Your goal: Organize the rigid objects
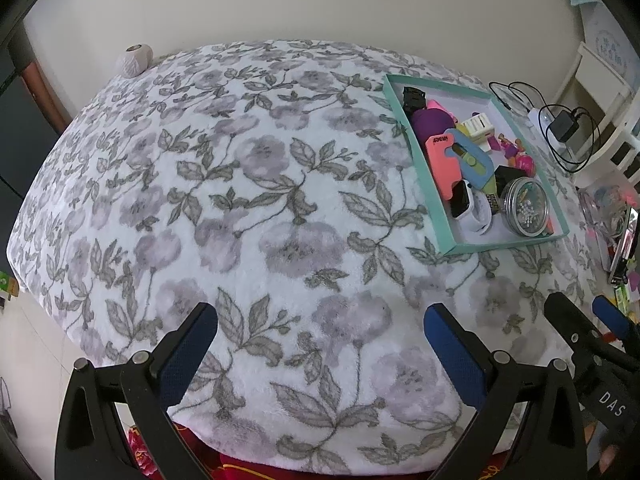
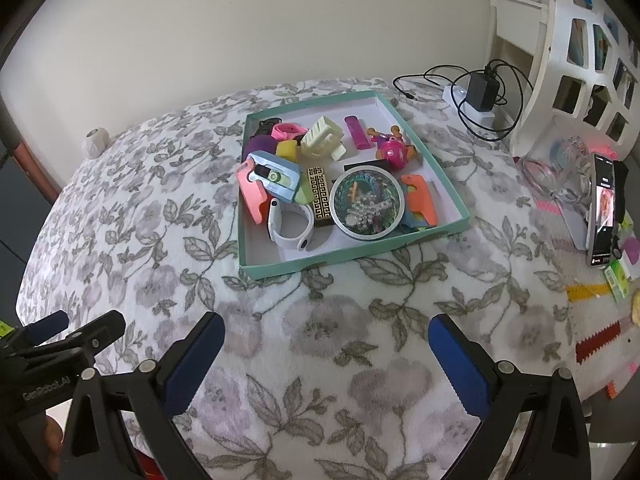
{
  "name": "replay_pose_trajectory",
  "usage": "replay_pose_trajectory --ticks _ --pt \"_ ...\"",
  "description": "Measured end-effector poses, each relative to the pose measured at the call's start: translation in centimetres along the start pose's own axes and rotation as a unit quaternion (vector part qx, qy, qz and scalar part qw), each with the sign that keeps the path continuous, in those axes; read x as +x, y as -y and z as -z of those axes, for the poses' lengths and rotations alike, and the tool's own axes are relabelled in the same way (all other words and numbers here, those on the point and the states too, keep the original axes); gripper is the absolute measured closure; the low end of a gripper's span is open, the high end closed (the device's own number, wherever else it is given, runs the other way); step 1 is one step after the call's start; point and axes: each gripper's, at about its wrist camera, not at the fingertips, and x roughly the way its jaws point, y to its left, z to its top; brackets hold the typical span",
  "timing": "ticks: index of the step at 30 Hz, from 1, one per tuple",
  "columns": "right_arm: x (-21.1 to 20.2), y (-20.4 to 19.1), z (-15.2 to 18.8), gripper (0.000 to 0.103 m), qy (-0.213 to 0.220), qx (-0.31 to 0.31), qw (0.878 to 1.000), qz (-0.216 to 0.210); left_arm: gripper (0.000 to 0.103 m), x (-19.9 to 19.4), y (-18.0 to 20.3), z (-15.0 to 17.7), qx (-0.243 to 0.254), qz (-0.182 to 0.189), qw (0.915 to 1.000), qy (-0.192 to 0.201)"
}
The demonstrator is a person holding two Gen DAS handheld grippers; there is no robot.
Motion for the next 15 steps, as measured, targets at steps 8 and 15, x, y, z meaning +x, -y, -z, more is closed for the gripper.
replay_pose_trajectory --ticks 8,15 --pt "0.14 0.11 -0.09 0.0 0.002 -0.001 1.0 0.004 0.0 0.19 -0.1 -0.09 0.004 -0.004 1.0 -0.003" --pt "0.21 0.07 -0.13 0.0 0.002 -0.003 1.0 0.006 0.0 0.26 -0.14 -0.12 0.005 -0.003 1.0 -0.005"
